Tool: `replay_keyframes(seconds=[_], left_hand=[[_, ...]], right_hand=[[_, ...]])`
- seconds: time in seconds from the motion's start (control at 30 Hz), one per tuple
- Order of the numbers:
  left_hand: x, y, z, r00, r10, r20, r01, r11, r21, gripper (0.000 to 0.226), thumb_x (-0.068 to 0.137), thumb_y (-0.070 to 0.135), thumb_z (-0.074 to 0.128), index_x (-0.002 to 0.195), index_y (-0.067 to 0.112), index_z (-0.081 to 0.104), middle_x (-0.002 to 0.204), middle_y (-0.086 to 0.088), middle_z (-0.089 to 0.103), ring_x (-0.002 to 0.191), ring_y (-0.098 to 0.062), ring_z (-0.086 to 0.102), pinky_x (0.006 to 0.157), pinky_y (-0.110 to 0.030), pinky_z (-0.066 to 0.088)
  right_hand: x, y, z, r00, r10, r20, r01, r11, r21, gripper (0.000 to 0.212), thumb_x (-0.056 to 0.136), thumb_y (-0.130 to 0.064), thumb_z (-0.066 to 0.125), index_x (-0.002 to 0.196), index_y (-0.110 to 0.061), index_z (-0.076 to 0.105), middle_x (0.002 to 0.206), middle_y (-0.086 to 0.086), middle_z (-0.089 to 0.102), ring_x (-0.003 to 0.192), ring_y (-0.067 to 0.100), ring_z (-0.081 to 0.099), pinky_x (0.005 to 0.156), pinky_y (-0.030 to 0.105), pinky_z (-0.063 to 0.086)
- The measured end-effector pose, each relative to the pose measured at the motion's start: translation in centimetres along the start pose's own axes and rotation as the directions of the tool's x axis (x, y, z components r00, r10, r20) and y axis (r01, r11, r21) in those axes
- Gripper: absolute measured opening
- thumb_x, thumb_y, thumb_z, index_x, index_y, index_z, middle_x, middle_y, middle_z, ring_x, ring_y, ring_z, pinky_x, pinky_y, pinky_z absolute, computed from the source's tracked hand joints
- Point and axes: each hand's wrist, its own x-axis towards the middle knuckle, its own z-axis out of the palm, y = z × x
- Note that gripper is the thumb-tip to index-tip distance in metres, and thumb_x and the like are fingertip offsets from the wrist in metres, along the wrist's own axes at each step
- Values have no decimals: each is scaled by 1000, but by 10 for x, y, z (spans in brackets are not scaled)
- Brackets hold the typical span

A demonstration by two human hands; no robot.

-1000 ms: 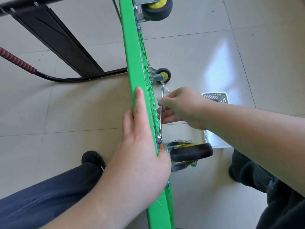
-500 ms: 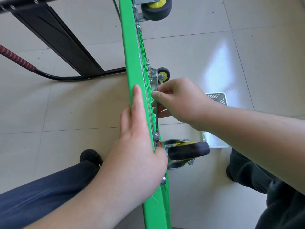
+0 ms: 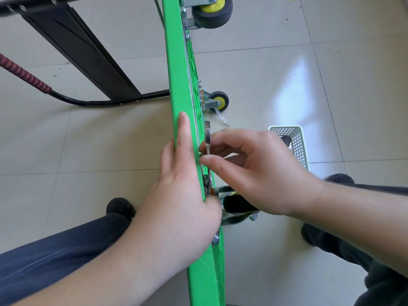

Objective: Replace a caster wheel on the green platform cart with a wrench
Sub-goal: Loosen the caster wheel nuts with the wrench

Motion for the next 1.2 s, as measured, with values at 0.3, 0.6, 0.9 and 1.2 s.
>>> replay_keyframes(seconds=[0.3,0.6,0.9,1.2], left_hand=[[1,-5,4,1000,29,-12,-29,999,18,123,89,16,63,138,67,-37,155,38,1,66,9,53,64,-8,49],[-1,-4,1,1000,13,22,-13,1000,14,121,89,16,60,137,68,-38,151,44,-1,73,-19,63,51,-20,45],[0,-5,2,1000,19,17,-20,1000,24,119,91,18,60,139,66,-37,150,41,2,66,-19,60,49,-17,40],[0,-2,-1,1000,18,16,-19,1000,19,119,91,17,60,141,64,-37,151,42,0,81,-12,67,65,-31,54]], right_hand=[[38,12,-11,966,218,-137,-198,969,145,12,100,-22,66,100,-14,74,86,2,78,84,19,77,84,44,63],[65,33,-12,836,538,-107,-467,799,378,18,102,-20,65,102,-3,73,90,21,75,75,26,77,74,38,65],[67,47,-1,779,627,-13,-591,740,321,21,100,-23,67,98,-3,72,92,23,75,75,31,78,77,42,65],[66,48,6,769,637,52,-616,716,328,21,100,-22,66,104,-1,70,95,20,74,77,30,77,79,43,65]])
